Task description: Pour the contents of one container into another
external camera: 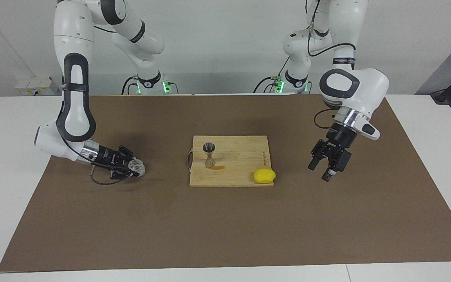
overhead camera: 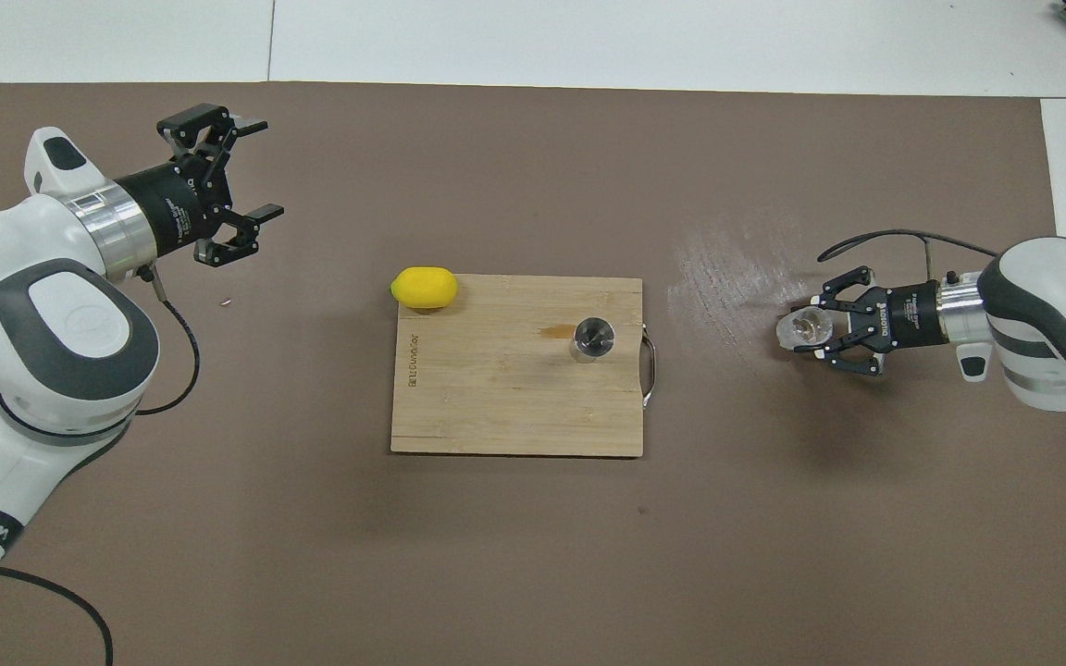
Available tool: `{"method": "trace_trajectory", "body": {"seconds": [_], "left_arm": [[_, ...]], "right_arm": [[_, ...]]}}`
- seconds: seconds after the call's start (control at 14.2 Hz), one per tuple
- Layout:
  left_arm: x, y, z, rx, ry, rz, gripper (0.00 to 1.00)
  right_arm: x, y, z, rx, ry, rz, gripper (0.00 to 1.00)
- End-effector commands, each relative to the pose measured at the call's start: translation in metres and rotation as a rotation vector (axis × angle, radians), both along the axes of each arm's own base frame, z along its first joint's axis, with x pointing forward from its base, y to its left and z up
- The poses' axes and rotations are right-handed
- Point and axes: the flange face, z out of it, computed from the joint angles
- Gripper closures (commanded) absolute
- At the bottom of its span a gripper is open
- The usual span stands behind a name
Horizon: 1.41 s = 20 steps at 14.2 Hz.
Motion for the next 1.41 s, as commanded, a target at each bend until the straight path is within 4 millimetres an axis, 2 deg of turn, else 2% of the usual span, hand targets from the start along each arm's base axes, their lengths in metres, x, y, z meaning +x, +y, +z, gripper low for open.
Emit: {"method": "trace_trajectory", "body": {"seconds": [0.0, 0.07, 0.21, 0.35, 0.49, 0.56, 0.71, 1.06, 1.13, 1.34], "left_arm": [[0.021, 0.005, 0.013, 0.271, -0.073, -0.184, 0.0], [0.026, 0.01, 0.018, 0.358, -0.092, -0.227, 0.0], [0.026, 0.008, 0.025, 0.515, -0.112, -0.315, 0.0], [0.023, 0.008, 0.026, 0.649, -0.041, -0.437, 0.0], [0.02, 0.01, 0.034, 0.738, 0.054, -0.547, 0.0], [0.018, 0.015, 0.037, 0.766, 0.08, -0.612, 0.0], [0.015, 0.036, 0.057, 0.823, 0.096, -0.756, 0.0], [-0.032, 0.068, 0.112, 0.958, 0.114, -1.102, 0.0], [-0.042, 0.077, 0.118, 0.965, 0.131, -1.168, 0.0], [-0.062, 0.077, 0.128, 0.95, 0.186, -1.268, 0.0]], "right_arm": [[-0.004, 0.01, 0.017, 0.008, -0.033, 0.023, 1.0], [0.0, 0.023, 0.027, 0.002, -0.034, 0.031, 1.0], [0.005, 0.051, 0.05, -0.029, -0.017, 0.039, 1.0], [0.013, 0.089, 0.073, -0.092, -0.054, 0.143, 1.0], [0.02, 0.125, 0.093, -0.132, -0.047, 0.171, 1.0], [0.023, 0.143, 0.101, -0.153, -0.03, 0.17, 1.0], [0.03, 0.174, 0.121, -0.206, -0.006, 0.157, 1.0], [0.039, 0.242, 0.157, -0.303, 0.031, 0.109, 1.0], [0.039, 0.254, 0.162, -0.336, 0.028, 0.114, 1.0], [0.035, 0.287, 0.168, -0.405, 0.015, 0.138, 1.0]]}}
